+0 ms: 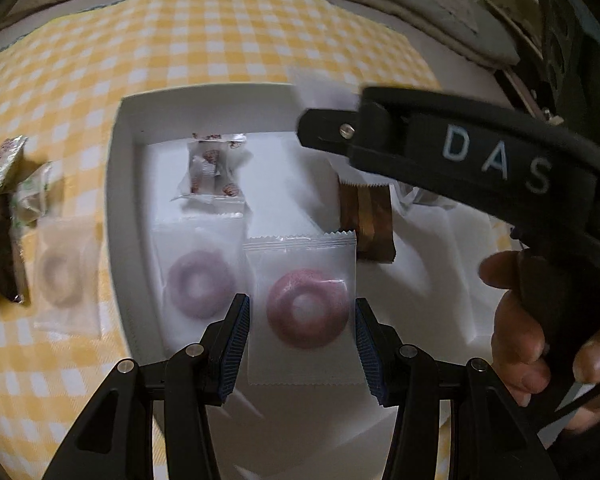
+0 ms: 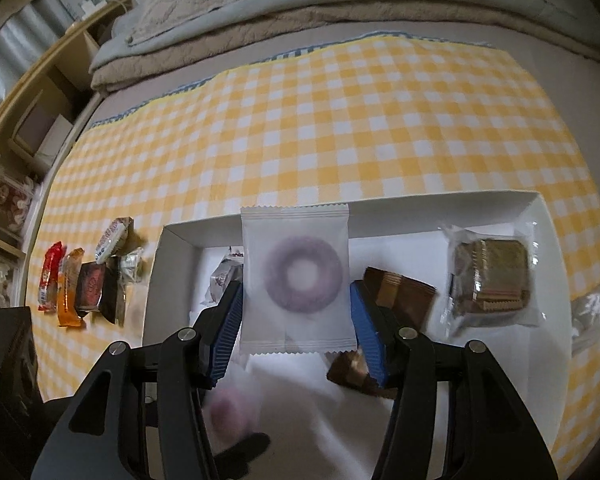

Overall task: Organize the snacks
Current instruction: 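Carry both donut packets over the white tray and open both tools to release them, then move both tools back over the red and orange bars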

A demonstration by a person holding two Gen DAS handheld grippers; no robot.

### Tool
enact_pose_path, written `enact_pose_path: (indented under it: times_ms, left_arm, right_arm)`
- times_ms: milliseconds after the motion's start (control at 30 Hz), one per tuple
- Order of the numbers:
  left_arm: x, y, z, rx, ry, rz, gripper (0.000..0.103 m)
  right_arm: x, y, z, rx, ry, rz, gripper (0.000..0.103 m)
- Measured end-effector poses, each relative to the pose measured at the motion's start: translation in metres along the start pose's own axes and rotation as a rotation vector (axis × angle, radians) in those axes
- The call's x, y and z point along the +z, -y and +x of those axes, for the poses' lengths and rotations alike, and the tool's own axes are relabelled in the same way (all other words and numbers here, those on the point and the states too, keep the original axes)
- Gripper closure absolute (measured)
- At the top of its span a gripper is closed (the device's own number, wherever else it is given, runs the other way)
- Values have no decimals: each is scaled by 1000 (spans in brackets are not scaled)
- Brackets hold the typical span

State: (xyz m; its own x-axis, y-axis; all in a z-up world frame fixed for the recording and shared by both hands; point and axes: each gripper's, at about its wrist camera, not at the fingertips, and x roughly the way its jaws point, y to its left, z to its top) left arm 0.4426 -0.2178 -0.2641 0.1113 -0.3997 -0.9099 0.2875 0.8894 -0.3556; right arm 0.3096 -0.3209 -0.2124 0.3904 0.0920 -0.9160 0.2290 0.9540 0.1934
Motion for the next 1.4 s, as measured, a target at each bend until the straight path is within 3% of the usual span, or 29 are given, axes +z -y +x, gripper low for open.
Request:
enact_pose_path:
  times_ms: [133, 267, 400, 667, 933, 1100, 1167, 1267, 1400]
  left_arm:
    - [9, 5, 9, -21, 18, 17, 52]
    - [16, 11, 12, -32, 58, 41, 51]
    - [15, 13, 12, -26, 70, 51, 25]
    - [4, 18, 0, 4, 101, 78, 18]
    - [-18, 22, -26, 12, 130, 88, 4]
    - [-31, 22, -47, 22, 145, 105, 0]
    - [-36, 22, -57, 28, 150, 109, 0]
    - [-44, 21, -70, 37, 158, 110, 0]
    - [-54, 21, -88, 41, 176, 114, 0]
  right_arm:
    - [4, 1, 2, 6, 6, 20, 36]
    - [5, 8, -6, 15, 23, 38, 35]
    - [5, 20, -16, 25, 41, 71, 35]
    - [-3, 28, -31, 11, 53, 75, 35]
    - [-14, 23, -49, -10, 69, 40, 35]
    - [-23, 20, -69, -26, 104, 15, 26]
    - [-28, 20, -78, -37, 117, 13, 13]
    - [-35, 18, -90, -53, 138, 4, 5]
    - [-42, 15, -104, -65, 165, -5, 0]
